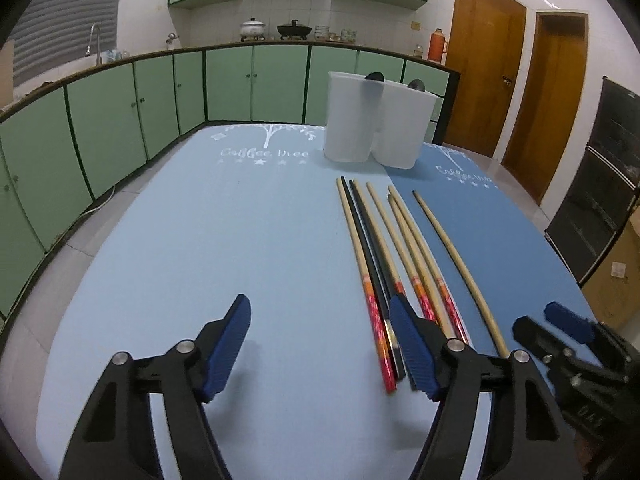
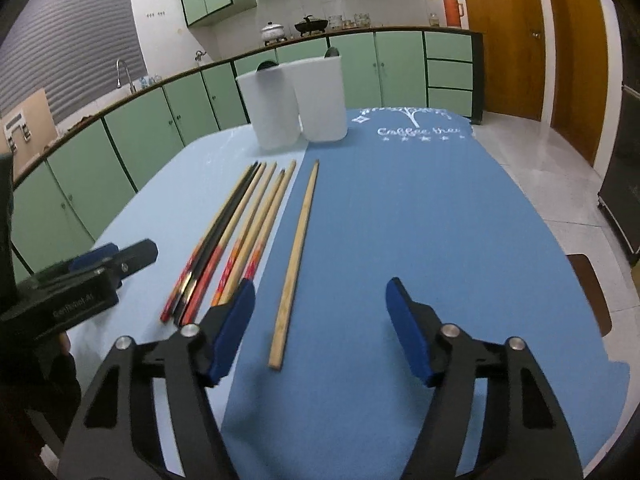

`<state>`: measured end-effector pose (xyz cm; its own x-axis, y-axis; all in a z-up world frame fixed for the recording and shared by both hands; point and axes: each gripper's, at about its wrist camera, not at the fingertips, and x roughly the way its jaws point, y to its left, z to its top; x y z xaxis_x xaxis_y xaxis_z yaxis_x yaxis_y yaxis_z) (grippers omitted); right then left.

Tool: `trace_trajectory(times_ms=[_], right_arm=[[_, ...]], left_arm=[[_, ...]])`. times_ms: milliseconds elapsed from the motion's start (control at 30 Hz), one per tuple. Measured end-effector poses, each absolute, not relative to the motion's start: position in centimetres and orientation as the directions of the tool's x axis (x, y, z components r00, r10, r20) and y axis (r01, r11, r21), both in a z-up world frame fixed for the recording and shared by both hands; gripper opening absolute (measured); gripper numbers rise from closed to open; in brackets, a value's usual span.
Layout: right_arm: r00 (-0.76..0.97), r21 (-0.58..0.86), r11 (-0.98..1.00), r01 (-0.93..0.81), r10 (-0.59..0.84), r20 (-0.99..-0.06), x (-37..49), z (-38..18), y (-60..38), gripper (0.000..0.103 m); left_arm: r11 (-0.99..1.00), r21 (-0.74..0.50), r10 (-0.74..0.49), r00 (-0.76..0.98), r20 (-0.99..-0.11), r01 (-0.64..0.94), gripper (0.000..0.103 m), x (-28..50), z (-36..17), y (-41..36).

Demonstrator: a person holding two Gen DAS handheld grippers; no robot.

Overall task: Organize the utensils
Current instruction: 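Grasp a plain wooden chopstick with the right tool while the left grasps a red chopstick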

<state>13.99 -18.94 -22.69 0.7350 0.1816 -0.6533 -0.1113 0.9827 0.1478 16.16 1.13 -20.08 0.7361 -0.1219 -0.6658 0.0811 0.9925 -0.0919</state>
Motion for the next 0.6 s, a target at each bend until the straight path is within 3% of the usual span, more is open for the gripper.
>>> trace_trajectory(times_ms=[333,433,567,600], right_arm=[[0.733,0.076,0.988,-0.135,0.151,-0.664,12.7,-24.1,-17.6,0.038],[0.733,0.065,0.987,-0.147,0.153,-0.662,12.7,-24.1,-17.3,0.028],[0.727,0.069,0.987,-0.143,0.152,-0.669,13.1,-24.1,-17.6,0.006],[0.727,0.07,0.987,-0.141,0.152,-0.67,13.1,-24.1,-17.7,0.006]], left_arm=[[0.992,-0.092,-0.128,0.725,-0.677,0.089,0.069,14.7,-20.8,0.7],[0.991,-0.094,-0.135,0.724,-0.677,0.097,0.068,14.5,-20.9,0.5],[0.99,-0.087,-0.14,0.724,-0.675,0.11,0.068,14.2,-21.0,0.1],[0.99,-0.087,-0.14,0.723,-0.677,0.111,0.068,14.2,-21.1,0.1]])
